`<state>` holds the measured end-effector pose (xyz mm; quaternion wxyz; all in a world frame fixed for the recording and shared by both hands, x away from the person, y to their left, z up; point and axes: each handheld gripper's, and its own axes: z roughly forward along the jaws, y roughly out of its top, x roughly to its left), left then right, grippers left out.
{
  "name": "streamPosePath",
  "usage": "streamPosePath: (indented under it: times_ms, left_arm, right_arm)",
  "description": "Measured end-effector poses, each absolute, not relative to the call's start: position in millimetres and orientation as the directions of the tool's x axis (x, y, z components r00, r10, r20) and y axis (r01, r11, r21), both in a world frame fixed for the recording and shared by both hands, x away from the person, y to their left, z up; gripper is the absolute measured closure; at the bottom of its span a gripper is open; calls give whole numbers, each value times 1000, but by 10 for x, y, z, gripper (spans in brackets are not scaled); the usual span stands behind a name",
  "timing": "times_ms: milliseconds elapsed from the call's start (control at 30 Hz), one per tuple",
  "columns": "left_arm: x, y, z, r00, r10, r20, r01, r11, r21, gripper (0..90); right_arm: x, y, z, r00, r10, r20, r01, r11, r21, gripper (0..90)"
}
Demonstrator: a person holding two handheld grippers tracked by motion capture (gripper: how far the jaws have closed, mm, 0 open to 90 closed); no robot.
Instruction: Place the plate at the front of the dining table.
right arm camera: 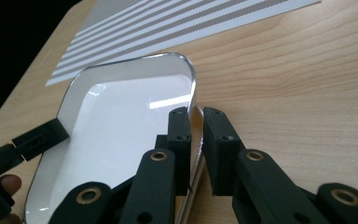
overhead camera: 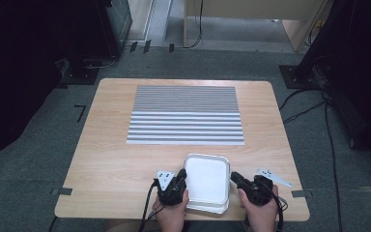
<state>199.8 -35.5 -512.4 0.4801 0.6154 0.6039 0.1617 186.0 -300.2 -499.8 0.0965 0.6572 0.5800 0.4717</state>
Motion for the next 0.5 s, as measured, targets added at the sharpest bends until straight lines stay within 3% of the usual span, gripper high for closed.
streamPosePath:
  times_ms: [367,500]
  left_arm:
    - [2003,-341,-5126,220,895,-387,588,195,785,899]
    - [2003,-346,-5127,220,898,-382,585,192,788,898]
  right_arm:
    - [1868,-2871,-5042,-119,870,479,692,-273,668,855]
    - [1873,-2854,-5026,-75,865,496,697,-310,647,884]
